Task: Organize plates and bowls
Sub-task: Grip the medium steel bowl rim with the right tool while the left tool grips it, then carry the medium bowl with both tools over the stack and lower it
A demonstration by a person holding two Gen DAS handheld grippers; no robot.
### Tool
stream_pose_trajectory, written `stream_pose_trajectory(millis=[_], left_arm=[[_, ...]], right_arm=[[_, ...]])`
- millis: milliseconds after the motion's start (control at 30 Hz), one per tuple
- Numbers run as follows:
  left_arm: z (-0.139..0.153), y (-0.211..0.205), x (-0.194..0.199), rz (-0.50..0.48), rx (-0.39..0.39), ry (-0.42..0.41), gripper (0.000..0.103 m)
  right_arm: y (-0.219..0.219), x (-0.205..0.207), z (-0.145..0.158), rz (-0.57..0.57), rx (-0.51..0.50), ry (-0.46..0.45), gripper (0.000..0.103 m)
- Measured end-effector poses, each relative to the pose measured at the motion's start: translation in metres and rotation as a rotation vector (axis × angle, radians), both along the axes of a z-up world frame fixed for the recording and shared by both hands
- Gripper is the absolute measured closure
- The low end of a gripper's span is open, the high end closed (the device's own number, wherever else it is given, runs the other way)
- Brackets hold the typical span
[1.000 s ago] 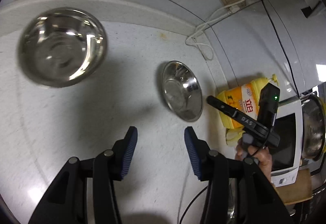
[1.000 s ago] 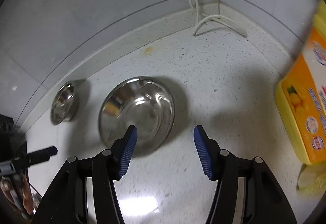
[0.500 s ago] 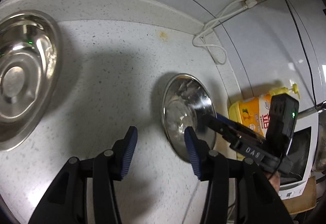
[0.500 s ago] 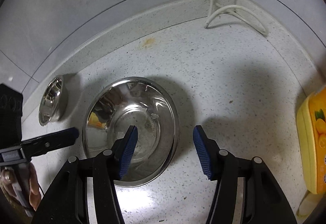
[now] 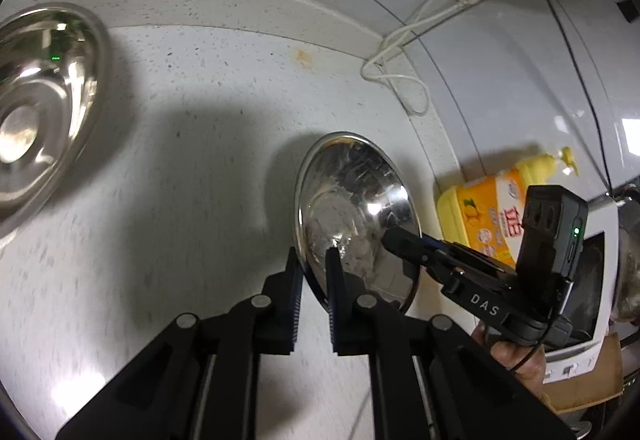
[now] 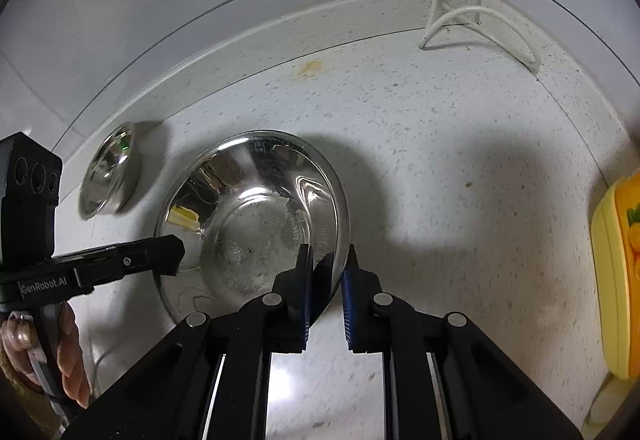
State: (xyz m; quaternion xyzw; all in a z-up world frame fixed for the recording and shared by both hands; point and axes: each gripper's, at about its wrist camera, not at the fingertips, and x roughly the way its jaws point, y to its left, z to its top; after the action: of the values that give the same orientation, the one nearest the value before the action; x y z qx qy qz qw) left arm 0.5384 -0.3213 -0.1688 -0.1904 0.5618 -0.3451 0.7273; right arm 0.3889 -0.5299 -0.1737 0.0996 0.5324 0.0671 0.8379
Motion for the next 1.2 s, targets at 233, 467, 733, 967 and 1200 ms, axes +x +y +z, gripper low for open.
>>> stream_pose_trajectory(millis=[233, 467, 733, 967, 1200], left_arm=[[0.027, 0.030, -0.051, 0.006, -0.031, 0.016, 0.094], [0.063, 0.076, -0.130, 0.055, -0.045, -0.004, 0.094], [0.086, 0.162, -0.236, 0.179, -0.071, -0.008, 0.094], [0.044, 0.197, -0.291, 0.259, -0.003, 0.054, 0.094], [0.011, 0.205, -0.302, 0.304, 0.087, 0.081, 0.094]], right_arm=[[0.014, -0.043, 0.025, 0.038, 0.005, -0.011, 0.091], [0.048, -0.108, 0.062, 0.101, 0.015, -0.056, 0.091], [0.109, -0.186, 0.093, 0.211, 0.065, -0.100, 0.091], [0.157, -0.233, 0.061, 0.315, 0.089, -0.032, 0.090], [0.185, -0.241, 0.027, 0.354, 0.048, 0.034, 0.090]])
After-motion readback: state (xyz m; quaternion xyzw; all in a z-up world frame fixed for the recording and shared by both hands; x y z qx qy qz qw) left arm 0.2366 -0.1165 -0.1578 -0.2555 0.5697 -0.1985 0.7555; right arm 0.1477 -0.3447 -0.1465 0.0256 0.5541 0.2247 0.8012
